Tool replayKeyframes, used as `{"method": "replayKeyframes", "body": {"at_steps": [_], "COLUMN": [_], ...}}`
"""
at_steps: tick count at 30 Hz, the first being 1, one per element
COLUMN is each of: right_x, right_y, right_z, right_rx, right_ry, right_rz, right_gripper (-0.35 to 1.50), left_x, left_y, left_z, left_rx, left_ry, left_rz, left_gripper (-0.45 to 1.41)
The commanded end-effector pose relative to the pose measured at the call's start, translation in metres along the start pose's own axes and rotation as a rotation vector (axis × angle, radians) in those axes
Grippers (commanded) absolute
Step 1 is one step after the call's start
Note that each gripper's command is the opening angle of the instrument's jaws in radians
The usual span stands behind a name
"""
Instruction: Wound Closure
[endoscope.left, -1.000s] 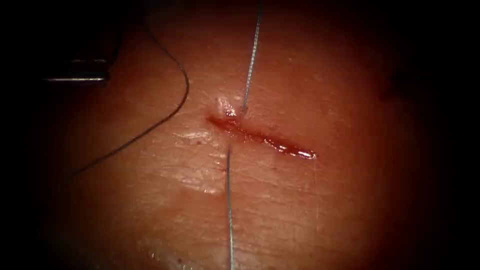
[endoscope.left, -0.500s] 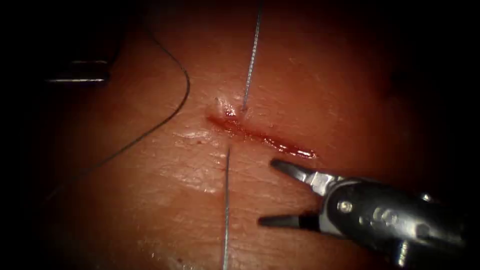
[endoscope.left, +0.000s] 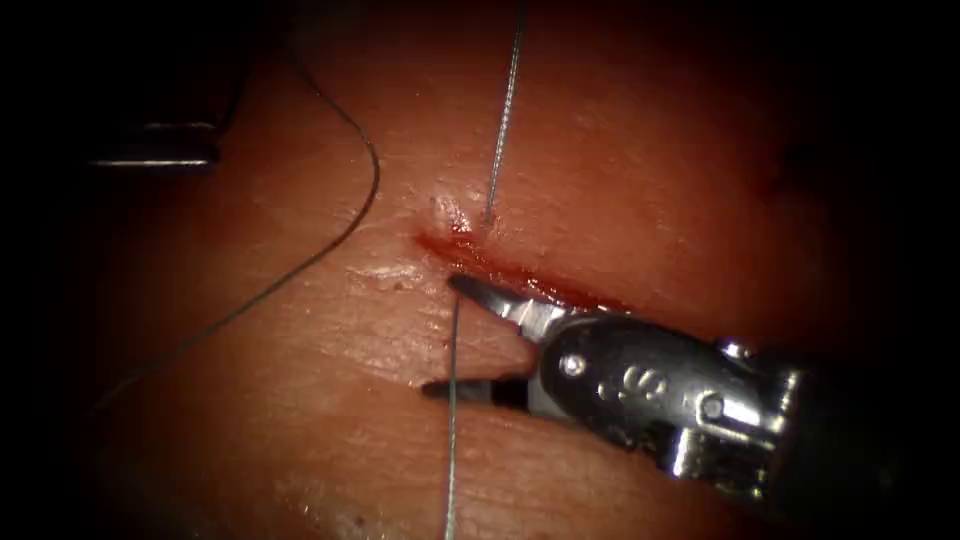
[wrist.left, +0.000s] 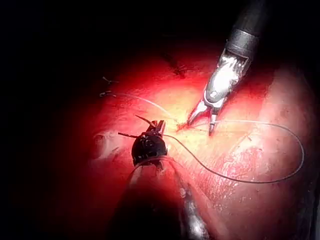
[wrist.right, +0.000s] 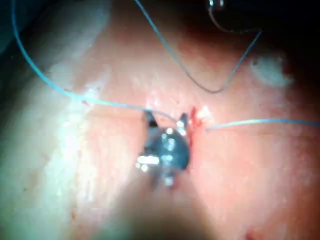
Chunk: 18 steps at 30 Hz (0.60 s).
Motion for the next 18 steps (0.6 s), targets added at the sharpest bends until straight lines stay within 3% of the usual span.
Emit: {"method": "replayKeyframes", "body": {"at_steps": [1, 3, 4, 7, 13, 18], "right_x": [0.0, -0.0001, -0.0004, -0.0008, -0.0013, 0.0004], "right_y": [-0.0002, -0.0004, -0.0007, -0.001, -0.0023, -0.0065], "right_z": [0.0011, 0.0011, 0.001, 0.0007, -0.0029, -0.006], "right_rx": [0.046, 0.112, 0.171, 0.201, 0.17, 0.202], "right_ry": [0.011, 0.015, -0.011, -0.033, -0.046, -0.041], "right_rz": [-0.002, -0.007, -0.02, -0.041, -0.067, -0.088], "right_gripper": [0.78, -0.15, -0.35, -0.35, -0.35, -0.35], "left_x": [-0.0001, -0.0001, -0.0001, -0.0001, -0.0001, -0.0001], "left_y": [-0.0004, -0.0004, -0.0004, -0.0004, -0.0004, -0.0004], "left_z": [0.0007, 0.0007, 0.0007, 0.0006, 0.0006, 0.0006], "left_rx": [0.0, 0.0, 0.0, -0.001, -0.001, -0.001], "left_ry": [0.002, 0.002, 0.002, 0.002, 0.002, 0.002], "left_rz": [0.002, 0.002, 0.002, 0.002, 0.002, 0.002], "left_gripper": [-0.45, -0.45, -0.45, -0.45, -0.45, -0.45]}}
